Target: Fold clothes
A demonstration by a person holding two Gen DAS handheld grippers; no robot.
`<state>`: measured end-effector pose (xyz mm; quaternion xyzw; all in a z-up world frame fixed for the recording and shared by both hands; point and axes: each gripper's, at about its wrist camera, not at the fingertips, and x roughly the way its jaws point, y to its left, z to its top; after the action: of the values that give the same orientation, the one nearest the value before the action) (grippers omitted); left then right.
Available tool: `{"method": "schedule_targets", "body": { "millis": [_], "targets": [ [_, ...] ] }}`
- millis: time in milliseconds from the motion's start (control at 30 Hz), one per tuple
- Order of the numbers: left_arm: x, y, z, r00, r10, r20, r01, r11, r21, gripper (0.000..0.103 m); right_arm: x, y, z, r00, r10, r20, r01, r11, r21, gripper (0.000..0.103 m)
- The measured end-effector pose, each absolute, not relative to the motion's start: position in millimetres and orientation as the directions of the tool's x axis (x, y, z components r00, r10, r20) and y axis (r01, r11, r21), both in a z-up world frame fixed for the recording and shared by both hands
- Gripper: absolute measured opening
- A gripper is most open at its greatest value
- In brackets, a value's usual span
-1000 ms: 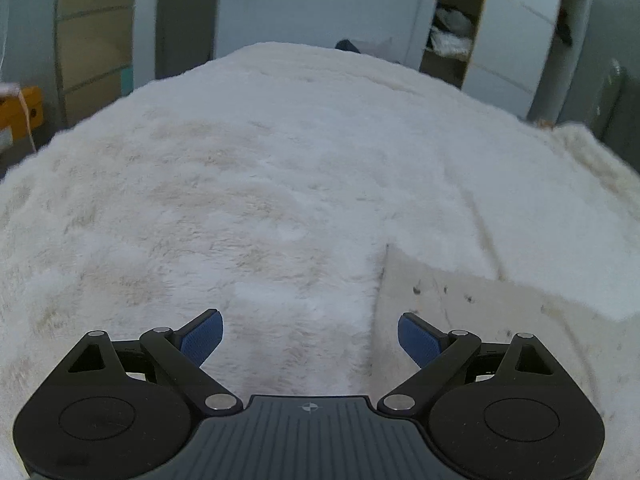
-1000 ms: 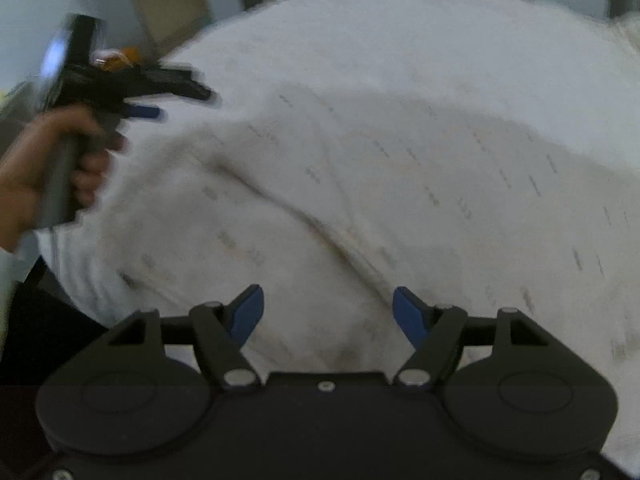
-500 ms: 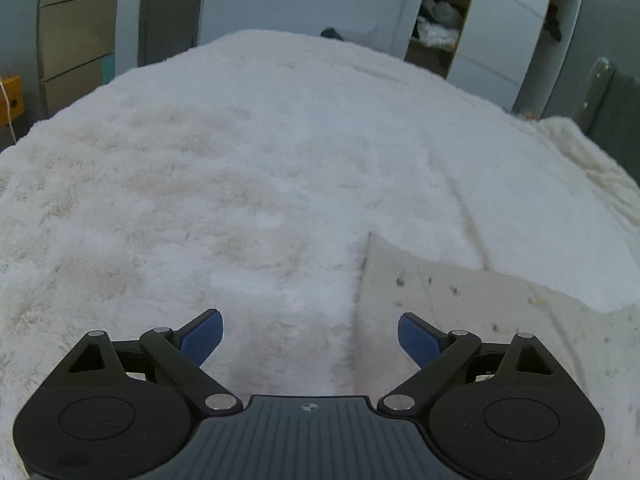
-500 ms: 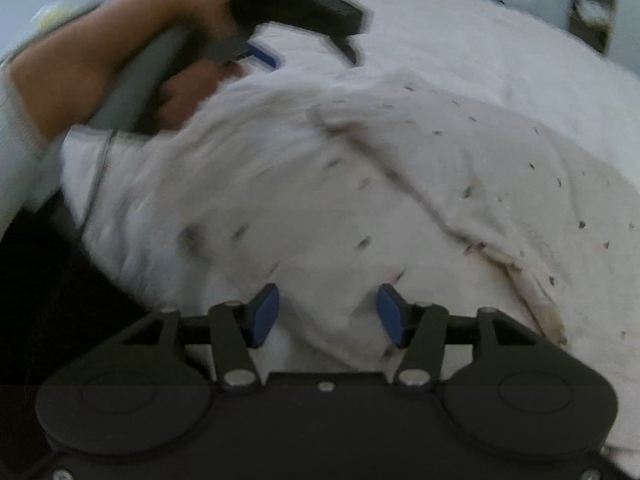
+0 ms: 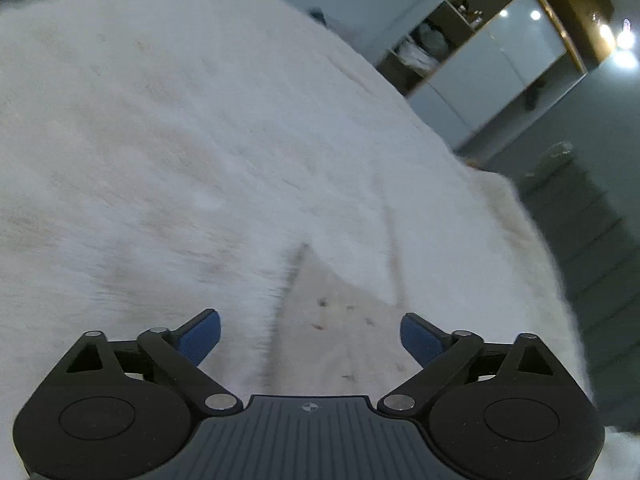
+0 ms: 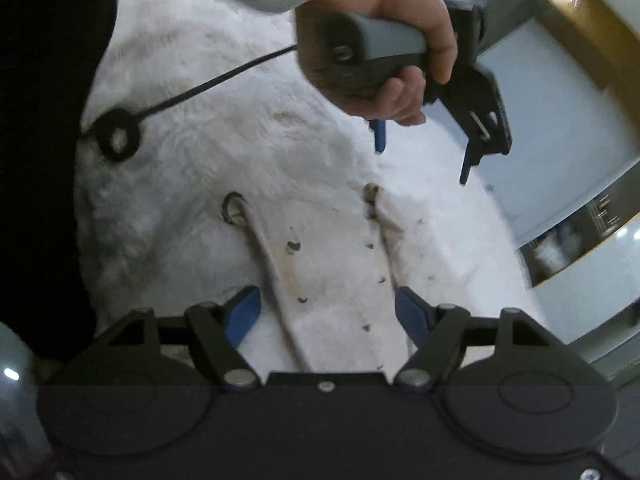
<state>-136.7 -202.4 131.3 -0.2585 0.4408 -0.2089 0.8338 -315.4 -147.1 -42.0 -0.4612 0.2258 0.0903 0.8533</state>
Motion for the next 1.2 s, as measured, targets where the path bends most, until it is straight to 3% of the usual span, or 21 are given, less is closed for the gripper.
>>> {"method": "schedule_targets", "body": {
  "millis": [133,200,433,533,600,667,700,733,800,933,1200],
  "targets": [
    [-104,-198,104,0.354,-0.712,-0.607,0.179,0.688,-0.703,0.089,-318,-139,-57,0.918,-0.110,-0.381,-0.274,0.518,-0.810,0.076],
    [-94,-192,91,0.317,-0.747,-0.584,0.162,0.650,-0.743,0.081,-319,-137,-60,0.933,-0.112,-0.341,-0.242,0.504,-0.829,0.081],
    [-72,-210,65,0.198,-0.859,-0.472,0.159,0.503,-0.850,0.068,-302,-131,-60,0.951,-0.116,-0.286,-0.184,0.531,-0.827,0.086],
    [-69,-229,55,0.142,-0.865,-0.482,0.176,0.501,-0.847,0.049,-298,-132,-61,0.955,-0.118,-0.273,-0.171,0.532,-0.829,0.088],
    [-69,-238,49,0.114,-0.858,-0.501,0.190,0.514,-0.836,0.024,-296,-135,-60,0.957,-0.108,-0.268,-0.174,0.526,-0.832,0.088],
    [-69,-237,45,0.119,-0.848,-0.516,0.176,0.529,-0.830,0.015,-298,-140,-61,0.958,-0.100,-0.270,-0.179,0.530,-0.829,0.085],
    [-69,-236,45,0.125,-0.850,-0.512,0.170,0.527,-0.833,0.009,-296,-143,-58,0.958,-0.104,-0.268,-0.173,0.538,-0.825,0.073],
    [-71,-235,48,0.132,-0.855,-0.501,0.178,0.518,-0.837,0.007,-294,-145,-55,0.958,-0.108,-0.267,-0.167,0.546,-0.821,0.041],
    [-78,-233,61,0.163,-0.862,-0.479,0.208,0.505,-0.838,0.005,-291,-157,-44,0.953,-0.116,-0.279,-0.160,0.592,-0.790,0.002],
    [-102,-228,105,0.252,-0.872,-0.420,0.285,0.481,-0.829,0.005,-298,-187,-15,0.953,-0.116,-0.281,-0.127,0.687,-0.715,0.002],
    [-152,-278,198,0.365,-0.796,-0.483,0.346,0.597,-0.724,0.005,-348,-257,64,0.978,-0.106,-0.178,-0.007,0.842,-0.539,0.002]
  ]
}}
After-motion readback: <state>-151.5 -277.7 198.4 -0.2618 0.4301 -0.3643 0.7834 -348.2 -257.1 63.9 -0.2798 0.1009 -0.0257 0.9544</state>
